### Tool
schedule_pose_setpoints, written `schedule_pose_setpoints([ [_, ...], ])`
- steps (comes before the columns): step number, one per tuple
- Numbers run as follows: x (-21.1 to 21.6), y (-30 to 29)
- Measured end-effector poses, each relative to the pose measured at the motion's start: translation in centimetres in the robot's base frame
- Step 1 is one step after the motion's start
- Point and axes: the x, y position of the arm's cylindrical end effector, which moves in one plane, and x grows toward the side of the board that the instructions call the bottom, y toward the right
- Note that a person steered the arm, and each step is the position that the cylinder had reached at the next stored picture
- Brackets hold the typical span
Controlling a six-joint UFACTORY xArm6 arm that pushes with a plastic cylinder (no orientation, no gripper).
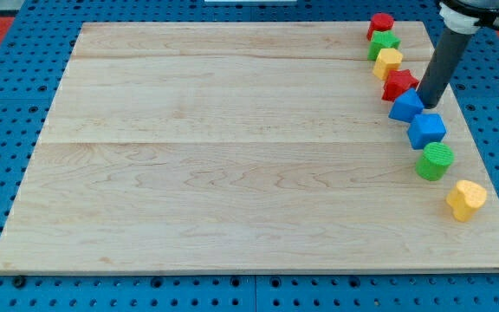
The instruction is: Move the red star to the center left
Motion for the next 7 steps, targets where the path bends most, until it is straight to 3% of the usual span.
schedule_pose_setpoints([
  [3, -0.9, 2.5],
  [4, -3.9, -0.2],
  [5, -3.2, -3.5],
  [7, -0.7, -16.4],
])
